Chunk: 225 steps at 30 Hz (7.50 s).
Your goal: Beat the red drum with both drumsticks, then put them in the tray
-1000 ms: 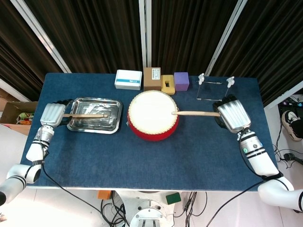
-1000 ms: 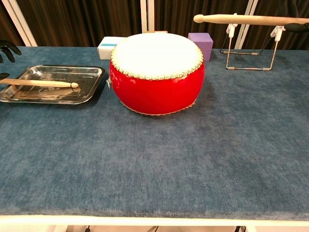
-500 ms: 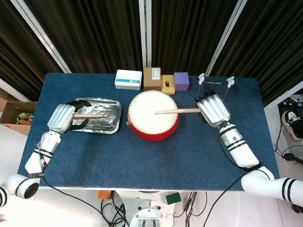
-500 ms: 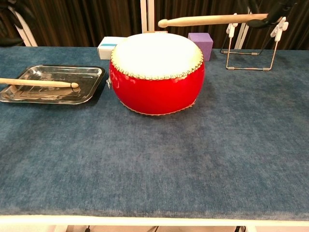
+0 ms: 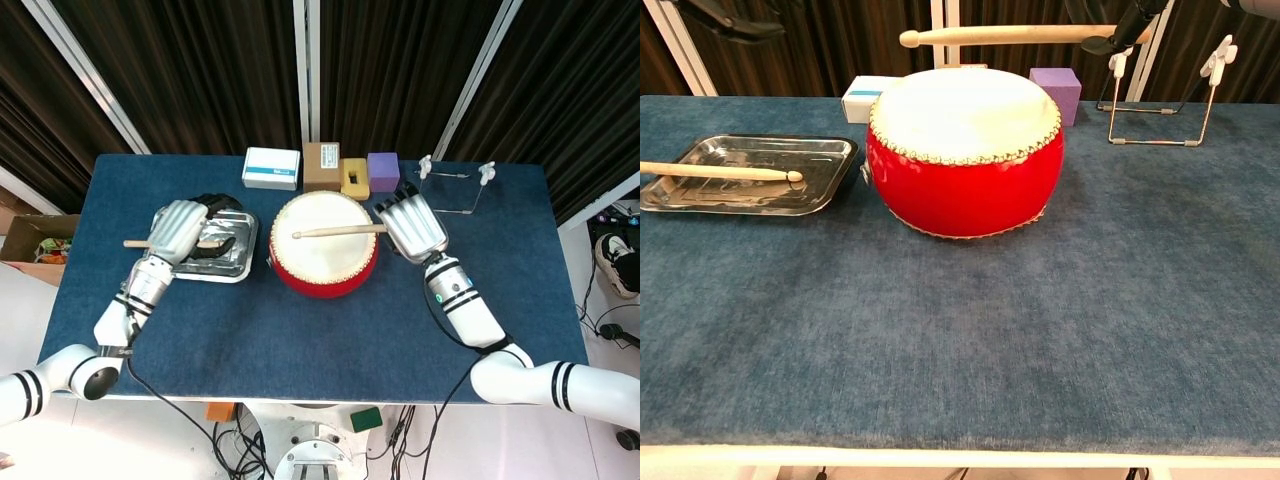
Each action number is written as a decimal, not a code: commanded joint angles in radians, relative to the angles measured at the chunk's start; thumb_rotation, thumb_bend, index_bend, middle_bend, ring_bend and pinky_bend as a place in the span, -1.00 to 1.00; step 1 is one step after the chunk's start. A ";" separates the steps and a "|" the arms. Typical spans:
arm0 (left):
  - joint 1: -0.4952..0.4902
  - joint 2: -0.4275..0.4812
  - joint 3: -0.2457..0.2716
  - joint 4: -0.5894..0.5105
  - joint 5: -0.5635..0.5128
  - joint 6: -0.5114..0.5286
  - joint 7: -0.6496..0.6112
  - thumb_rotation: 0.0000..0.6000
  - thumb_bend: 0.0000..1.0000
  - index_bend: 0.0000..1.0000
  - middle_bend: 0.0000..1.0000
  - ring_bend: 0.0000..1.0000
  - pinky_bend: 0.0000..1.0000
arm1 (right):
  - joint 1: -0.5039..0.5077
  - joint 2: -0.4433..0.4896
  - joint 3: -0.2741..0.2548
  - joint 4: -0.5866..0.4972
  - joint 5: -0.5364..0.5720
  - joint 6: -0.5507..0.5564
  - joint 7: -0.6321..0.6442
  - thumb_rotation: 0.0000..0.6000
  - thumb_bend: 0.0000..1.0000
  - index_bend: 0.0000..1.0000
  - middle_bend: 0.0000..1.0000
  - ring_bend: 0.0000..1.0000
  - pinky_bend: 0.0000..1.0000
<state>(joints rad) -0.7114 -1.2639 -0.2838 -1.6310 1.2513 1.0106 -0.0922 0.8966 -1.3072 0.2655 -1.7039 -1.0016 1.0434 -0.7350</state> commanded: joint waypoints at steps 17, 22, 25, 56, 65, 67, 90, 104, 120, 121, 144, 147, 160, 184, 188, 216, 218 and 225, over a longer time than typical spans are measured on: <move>-0.111 -0.091 -0.033 0.027 -0.148 -0.098 0.088 1.00 -0.38 -0.27 -0.27 -0.35 -0.09 | 0.057 -0.146 0.007 0.105 0.022 0.067 -0.047 1.00 0.39 0.47 0.27 -0.22 -0.52; -0.126 -0.113 -0.039 0.041 -0.187 -0.101 0.101 1.00 -0.38 -0.22 -0.21 -0.31 -0.08 | 0.077 -0.186 0.016 0.132 0.050 0.073 -0.072 1.00 0.38 0.47 0.27 -0.21 -0.53; -0.137 -0.118 -0.042 0.047 -0.218 -0.104 0.130 1.00 -0.38 -0.19 -0.16 -0.29 -0.07 | 0.092 -0.207 0.023 0.142 0.068 0.077 -0.094 1.00 0.38 0.47 0.27 -0.21 -0.53; -0.192 -0.135 -0.053 0.036 -0.367 -0.091 0.237 1.00 -0.39 -0.07 -0.06 -0.22 -0.05 | 0.180 -0.328 0.052 0.211 0.160 0.099 -0.164 1.00 0.37 0.47 0.27 -0.18 -0.57; -0.199 -0.142 -0.055 0.048 -0.382 -0.093 0.231 1.00 -0.38 -0.02 -0.02 -0.20 -0.05 | 0.184 -0.332 0.051 0.214 0.158 0.101 -0.156 1.00 0.37 0.47 0.27 -0.18 -0.58; -0.198 -0.148 -0.056 0.053 -0.377 -0.086 0.225 1.00 -0.37 0.02 0.02 -0.17 -0.05 | 0.184 -0.332 0.050 0.215 0.159 0.101 -0.155 1.00 0.37 0.47 0.27 -0.18 -0.58; -0.172 -0.161 -0.064 0.088 -0.326 -0.120 0.083 1.00 -0.15 0.15 0.17 -0.08 -0.04 | 0.170 -0.330 0.057 0.211 0.144 0.107 -0.087 1.00 -0.68 -0.10 0.02 -0.26 -0.65; -0.115 -0.165 -0.069 0.108 -0.240 -0.131 -0.110 1.00 -0.12 0.18 0.20 -0.08 -0.04 | 0.138 -0.282 0.067 0.162 0.091 0.136 -0.027 1.00 -1.00 -0.47 -0.25 -0.43 -0.71; 0.091 -0.075 -0.108 0.041 -0.038 -0.047 -0.749 1.00 -0.07 0.22 0.22 -0.07 -0.04 | 0.000 -0.087 0.040 0.002 0.010 0.238 0.031 1.00 -1.00 -0.47 -0.23 -0.43 -0.72; 0.101 -0.066 -0.111 0.038 -0.029 -0.044 -0.789 1.00 -0.07 0.22 0.22 -0.07 -0.04 | -0.008 -0.079 0.039 -0.003 0.005 0.244 0.036 1.00 -1.00 -0.47 -0.23 -0.43 -0.72; 0.190 -0.021 -0.090 0.216 -0.087 -0.058 -0.955 1.00 -0.06 0.22 0.22 -0.07 -0.04 | -0.181 0.076 -0.019 -0.074 -0.073 0.302 0.132 1.00 -1.00 -0.50 -0.23 -0.43 -0.73; 0.194 -0.042 -0.072 0.262 -0.110 -0.044 -0.860 1.00 -0.05 0.22 0.23 -0.07 -0.04 | -0.199 0.080 -0.025 -0.066 -0.078 0.304 0.148 1.00 -1.00 -0.50 -0.23 -0.43 -0.74; 0.170 -0.098 0.037 0.386 -0.042 0.124 -0.180 1.00 -0.05 0.23 0.25 -0.07 -0.06 | -0.245 0.069 -0.031 -0.032 -0.096 0.305 0.190 1.00 -1.00 -0.54 -0.23 -0.43 -0.76; 0.083 -0.177 0.092 0.458 0.136 0.201 0.152 1.00 -0.05 0.24 0.25 -0.07 -0.09 | -0.306 0.066 -0.017 -0.010 -0.099 0.306 0.239 1.00 -1.00 -0.56 -0.23 -0.43 -0.79; 0.066 -0.237 0.090 0.542 0.162 0.214 0.071 1.00 -0.04 0.24 0.25 -0.07 -0.09 | -0.307 0.068 -0.012 -0.016 -0.100 0.305 0.230 1.00 -1.00 -0.56 -0.23 -0.43 -0.79; 0.108 -0.376 0.072 0.768 0.064 0.078 -0.407 1.00 -0.39 -0.23 -0.22 -0.41 -0.35 | -0.326 0.073 0.010 -0.040 -0.097 0.304 0.217 1.00 -1.00 -0.58 -0.23 -0.43 -0.80; 0.113 -0.359 0.067 0.756 0.054 0.071 -0.397 1.00 -0.39 -0.25 -0.23 -0.41 -0.35 | -0.329 0.075 0.008 -0.043 -0.100 0.305 0.216 1.00 -1.00 -0.58 -0.23 -0.43 -0.80; 0.164 -0.222 0.055 0.619 0.002 0.070 -0.272 1.00 -0.43 -0.39 -0.33 -0.44 -0.37 | -0.351 0.138 -0.028 -0.070 -0.101 0.253 0.223 1.00 -1.00 -0.59 -0.26 -0.54 -0.79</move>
<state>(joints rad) -0.5725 -1.5374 -0.2231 -0.9573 1.2788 1.0807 -0.4123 0.5543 -1.1869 0.2510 -1.7656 -1.1009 1.3115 -0.5157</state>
